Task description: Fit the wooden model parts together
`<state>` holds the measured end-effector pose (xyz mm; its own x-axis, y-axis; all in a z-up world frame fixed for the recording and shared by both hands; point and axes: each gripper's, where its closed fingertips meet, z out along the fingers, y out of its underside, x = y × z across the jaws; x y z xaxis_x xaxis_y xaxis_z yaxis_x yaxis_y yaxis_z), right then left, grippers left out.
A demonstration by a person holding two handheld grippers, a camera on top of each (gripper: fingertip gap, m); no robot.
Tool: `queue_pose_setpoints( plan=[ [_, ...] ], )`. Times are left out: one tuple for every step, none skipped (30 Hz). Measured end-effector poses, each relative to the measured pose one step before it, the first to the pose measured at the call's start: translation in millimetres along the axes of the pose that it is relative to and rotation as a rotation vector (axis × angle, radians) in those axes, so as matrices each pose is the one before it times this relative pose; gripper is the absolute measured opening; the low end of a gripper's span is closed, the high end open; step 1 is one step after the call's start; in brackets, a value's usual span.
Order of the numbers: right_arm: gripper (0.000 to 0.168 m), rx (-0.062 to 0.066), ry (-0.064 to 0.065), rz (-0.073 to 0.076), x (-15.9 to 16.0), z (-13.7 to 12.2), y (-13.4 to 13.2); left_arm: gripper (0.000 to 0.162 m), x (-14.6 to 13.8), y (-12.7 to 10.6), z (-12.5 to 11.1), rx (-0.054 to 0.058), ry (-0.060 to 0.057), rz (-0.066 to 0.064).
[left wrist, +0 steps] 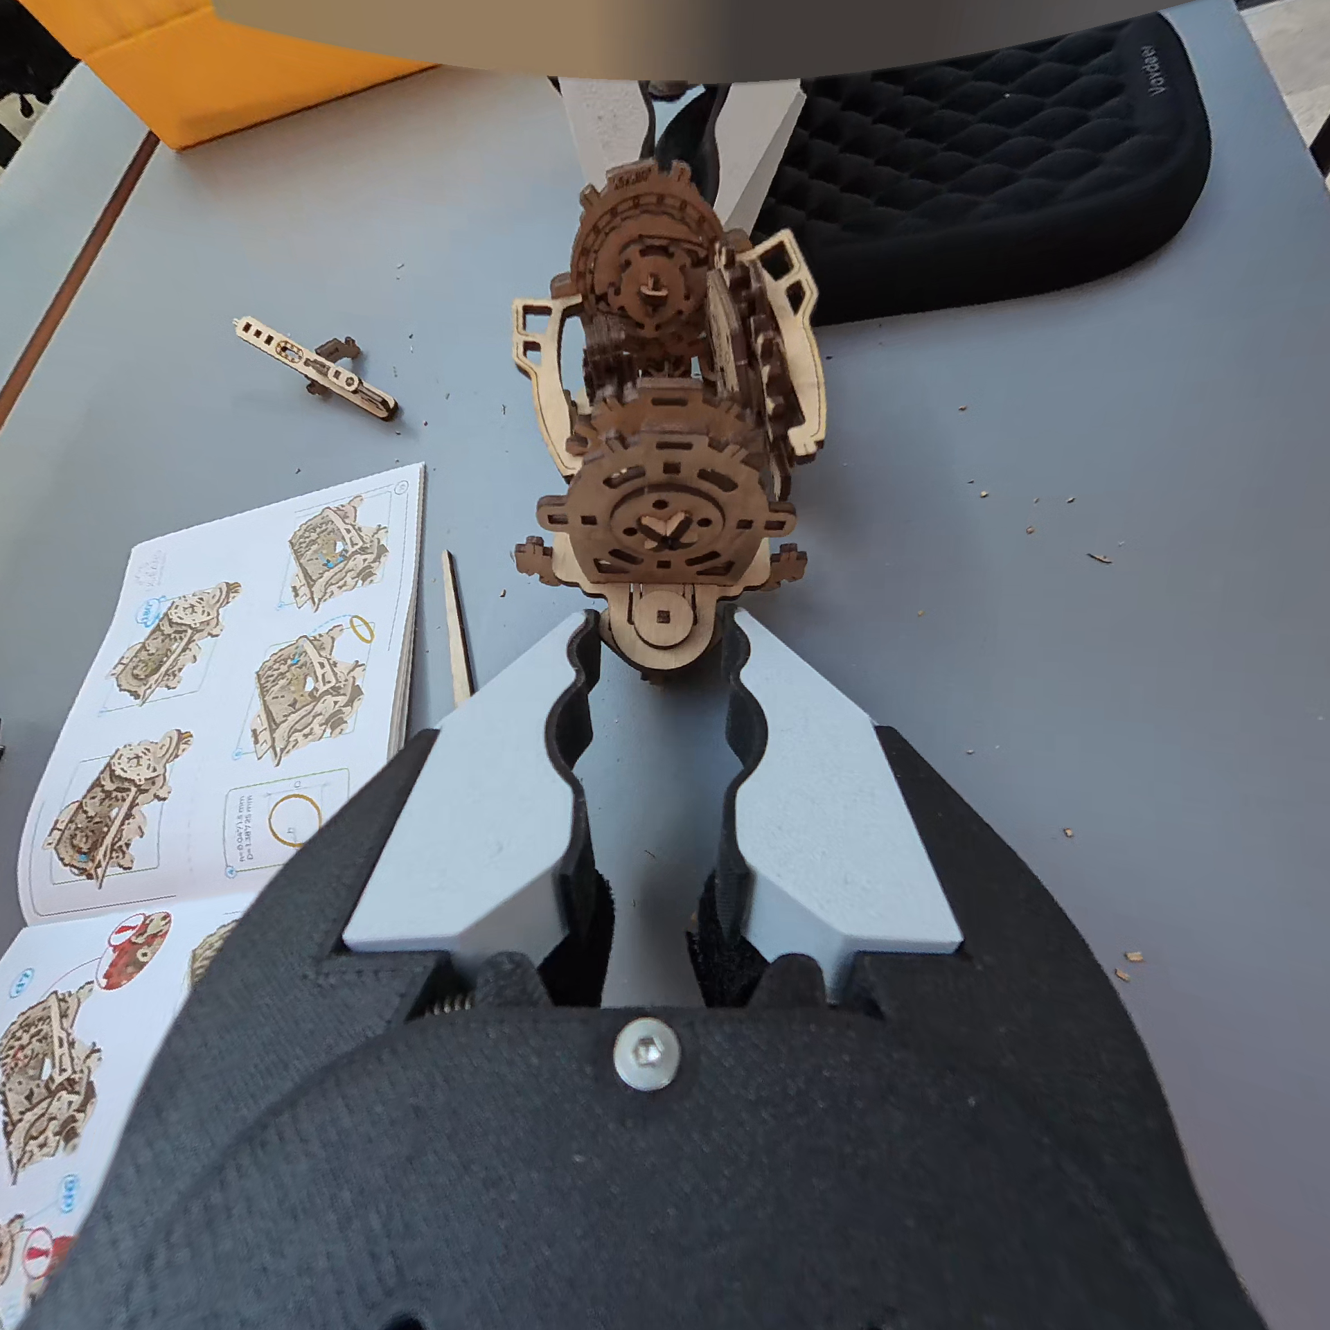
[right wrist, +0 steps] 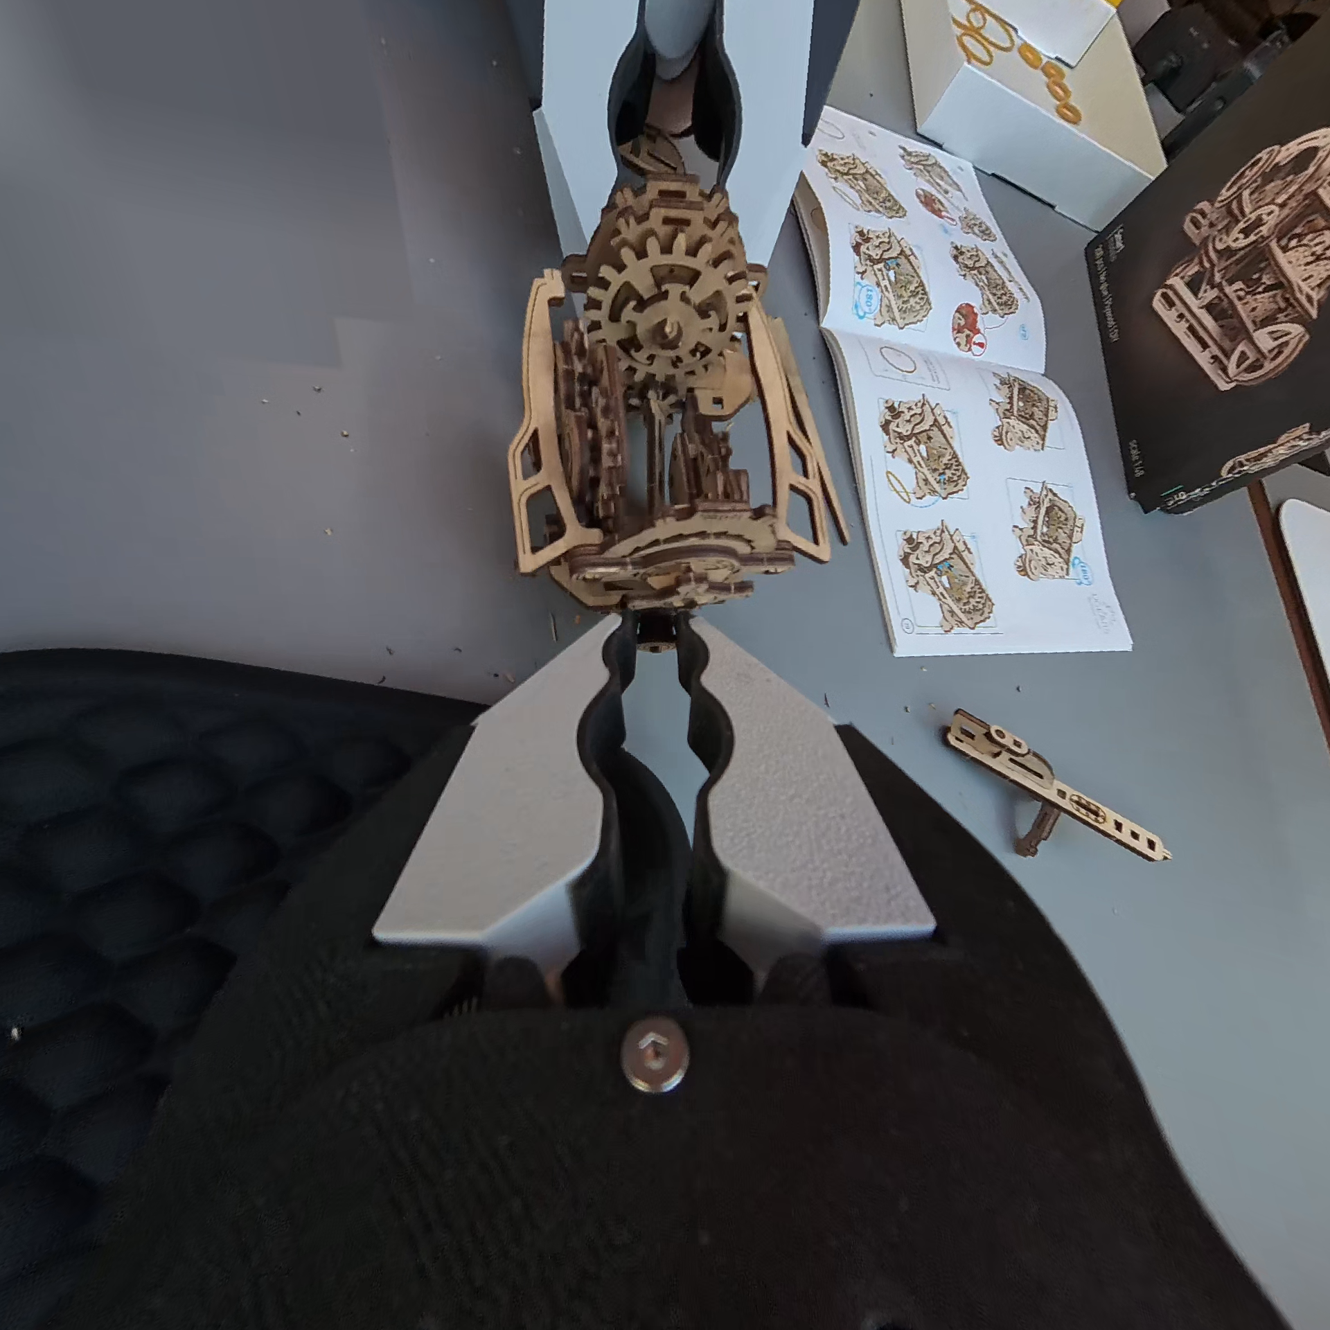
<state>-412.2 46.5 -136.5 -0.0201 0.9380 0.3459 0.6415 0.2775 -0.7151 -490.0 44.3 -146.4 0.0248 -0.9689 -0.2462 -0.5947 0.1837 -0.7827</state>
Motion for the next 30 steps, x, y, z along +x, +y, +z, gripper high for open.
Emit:
queue_pose_setpoints(
  plan=[
    [0.009,0.0114,-0.0034,0.0101,-0.07,-0.20,-1.34,0.032,-0.02,0.09,-0.21,0.0083,0.0040,-0.0051],
    [0.008,0.0143,-0.0022,0.0176,0.41,-0.45,-2.14,0.032,0.27,0.32,-0.47,0.0046,0.0027,0.0065],
    [0.008,0.0120,-0.0048,0.0218,0.35,-0.47,-1.87,0.032,0.29,0.40,-0.49,0.0014,0.0005,0.0178],
    [0.007,0.0083,-0.0073,0.0180,-0.22,-0.45,-1.03,0.032,0.23,0.12,-0.14,0.0002,-0.0018,0.0184],
    [0.008,0.0038,-0.0025,0.0102,0.02,-0.15,0.06,0.032,0.26,-0.06,0.06,0.0006,-0.0023,0.0111],
    [0.008,-0.0027,0.0032,0.0014,0.29,0.13,1.29,0.032,0.01,-0.33,0.34,0.0005,-0.0002,0.0009],
    [0.008,-0.0019,0.0050,-0.0038,0.24,0.21,0.92,0.032,0.04,-0.19,0.30,0.0004,0.0023,-0.0031],
    [0.008,-0.0033,0.0059,0.0026,0.54,0.27,0.96,0.032,0.02,-0.20,0.10,0.0008,0.0038,-0.0004],
    [0.007,-0.0022,0.0042,0.0108,0.75,0.41,0.34,0.032,0.09,0.00,0.00,0.0007,0.0038,0.0035],
    [0.008,0.0014,-0.0007,0.0106,0.11,0.10,-0.25,0.032,0.16,0.18,-0.16,0.0011,0.0028,0.0069],
    [0.008,0.0009,0.0003,0.0094,0.40,0.14,-0.09,0.032,0.12,0.09,-0.18,0.0014,0.0024,0.0050],
    [0.008,-0.0005,0.0016,0.0093,0.66,0.12,0.19,0.032,0.28,0.01,-0.10,0.0015,0.0024,0.0026],
    [0.008,-0.0008,0.0007,0.0057,0.30,-0.08,0.20,0.032,0.19,-0.14,0.02,0.0007,0.0009,0.0019],
    [0.008,0.0008,0.0006,0.0033,0.08,-0.04,-0.09,0.032,0.60,-0.09,-0.07,0.0013,0.0030,0.0035],
    [0.007,-0.0004,0.0047,0.0057,0.63,-0.22,-0.07,0.032,0.28,-0.02,-0.10,0.0002,0.0017,0.0023],
    [0.007,-0.0006,0.0011,0.0063,0.04,-0.12,0.11,0.032,0.06,-0.01,-0.05,-0.0017,0.0004,-0.0023],
    [0.007,0.0019,0.0004,0.0032,-0.38,-0.28,-0.28,0.032,0.02,0.06,-0.03,-0.0024,0.0010,-0.0065],
    [0.007,0.0016,0.0011,-0.0004,-0.66,-0.29,-0.31,0.032,0.14,-0.06,0.02,-0.0030,0.0024,-0.0102],
    [0.007,0.0002,-0.0018,-0.0048,-1.49,-0.17,-0.26,0.032,-0.22,-0.04,0.01,-0.0038,0.0019,-0.0153],
    [0.007,-0.0004,-0.0022,-0.0109,-1.78,-0.01,-0.16,0.032,-0.32,0.08,0.00,-0.0051,0.0027,-0.0193],
    [0.006,-0.0004,-0.0033,-0.0192,-2.17,-0.20,-0.05,0.032,-0.23,0.05,0.04,-0.0049,0.0030,-0.0169],
    [0.006,-0.0003,0.0001,-0.0125,-1.00,-0.03,0.17,0.032,-0.07,-0.03,0.03,-0.0032,0.0020,-0.0060],
    [0.007,-0.0005,0.0026,0.0043,0.45,-0.39,0.08,0.032,0.15,-0.01,0.08,-0.0017,-0.0007,0.0078],
    [0.010,0.0028,-0.0053,0.0105,0.20,-0.62,-0.10,0.032,0.20,-0.15,0.23,-0.0010,-0.0028,0.0134],
    [0.017,-0.0014,-0.0091,0.0161,0.38,-1.61,0.81,0.032,0.23,-0.13,0.13,-0.0024,-0.0022,0.0092],
    [0.022,0.0000,-0.0079,0.0263,1.55,-2.23,1.49,0.032,0.06,-0.14,0.23,-0.0039,-0.0011,0.0047],
    [0.024,0.0123,-0.0153,0.0361,1.50,-2.79,0.80,0.032,0.08,0.03,0.09,-0.0039,-0.0002,0.0035],
    [0.024,0.0206,-0.0455,0.0450,-2.26,-3.18,-0.07,0.032,0.03,-0.02,0.01,-0.0034,0.0005,0.0024],
    [0.025,0.0228,-0.0512,0.0578,-2.22,-3.41,-0.82,0.032,0.07,0.07,-0.06,-0.0028,0.0000,0.0027],
    [0.029,0.0283,-0.0296,0.0676,1.96,-3.45,-2.06,0.032,0.09,0.01,0.06,-0.0026,-0.0007,0.0040]
  ],
)
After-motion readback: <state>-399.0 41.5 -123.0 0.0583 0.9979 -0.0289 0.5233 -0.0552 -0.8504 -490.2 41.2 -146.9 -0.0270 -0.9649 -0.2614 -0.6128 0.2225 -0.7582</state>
